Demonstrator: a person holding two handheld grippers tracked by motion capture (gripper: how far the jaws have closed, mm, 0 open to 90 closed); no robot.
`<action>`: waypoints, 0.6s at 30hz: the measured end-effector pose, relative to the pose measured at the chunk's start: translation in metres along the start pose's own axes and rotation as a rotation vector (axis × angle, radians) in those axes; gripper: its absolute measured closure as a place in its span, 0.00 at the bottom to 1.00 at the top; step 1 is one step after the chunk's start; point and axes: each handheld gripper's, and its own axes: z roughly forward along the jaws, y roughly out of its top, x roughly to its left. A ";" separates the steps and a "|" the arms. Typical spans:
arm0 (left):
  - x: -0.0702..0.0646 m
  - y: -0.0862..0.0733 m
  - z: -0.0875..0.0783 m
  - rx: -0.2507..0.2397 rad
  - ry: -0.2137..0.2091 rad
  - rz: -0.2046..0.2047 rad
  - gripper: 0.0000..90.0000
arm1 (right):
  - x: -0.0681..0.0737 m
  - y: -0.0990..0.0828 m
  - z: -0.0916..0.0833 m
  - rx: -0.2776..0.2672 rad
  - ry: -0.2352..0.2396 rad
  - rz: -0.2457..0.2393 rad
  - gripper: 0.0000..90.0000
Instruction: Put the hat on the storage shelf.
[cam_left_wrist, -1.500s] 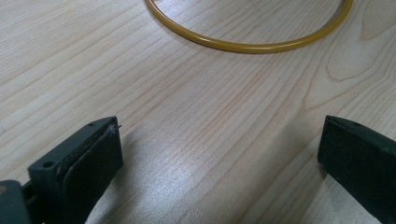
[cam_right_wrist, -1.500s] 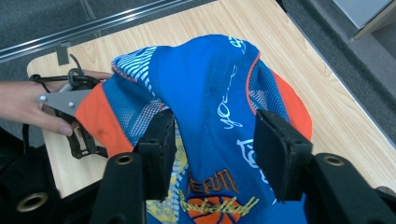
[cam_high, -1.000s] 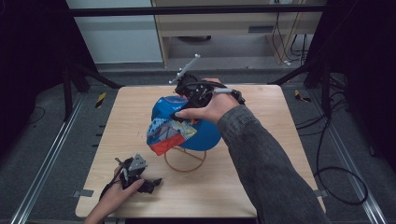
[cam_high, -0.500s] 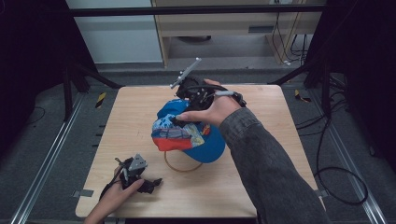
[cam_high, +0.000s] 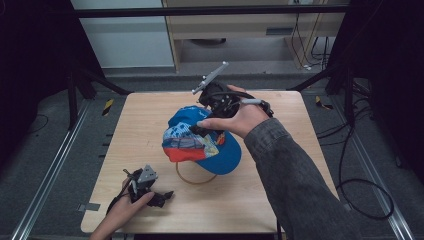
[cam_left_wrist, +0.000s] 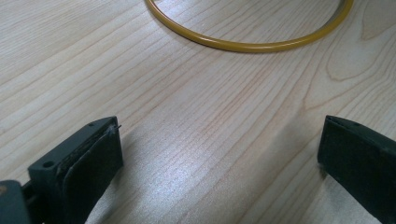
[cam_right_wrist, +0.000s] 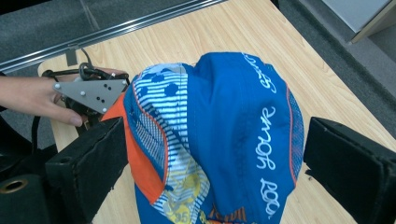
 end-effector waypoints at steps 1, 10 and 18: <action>0.000 0.000 0.000 0.000 0.000 0.000 0.00 | 0.000 -0.001 -0.001 0.000 0.002 -0.001 0.07; 0.000 0.000 0.000 0.000 0.000 0.000 0.00 | -0.004 -0.017 -0.008 -0.011 -0.005 0.023 0.07; 0.000 0.000 0.000 0.000 0.000 0.000 0.00 | -0.007 -0.030 -0.015 -0.024 -0.014 0.035 0.07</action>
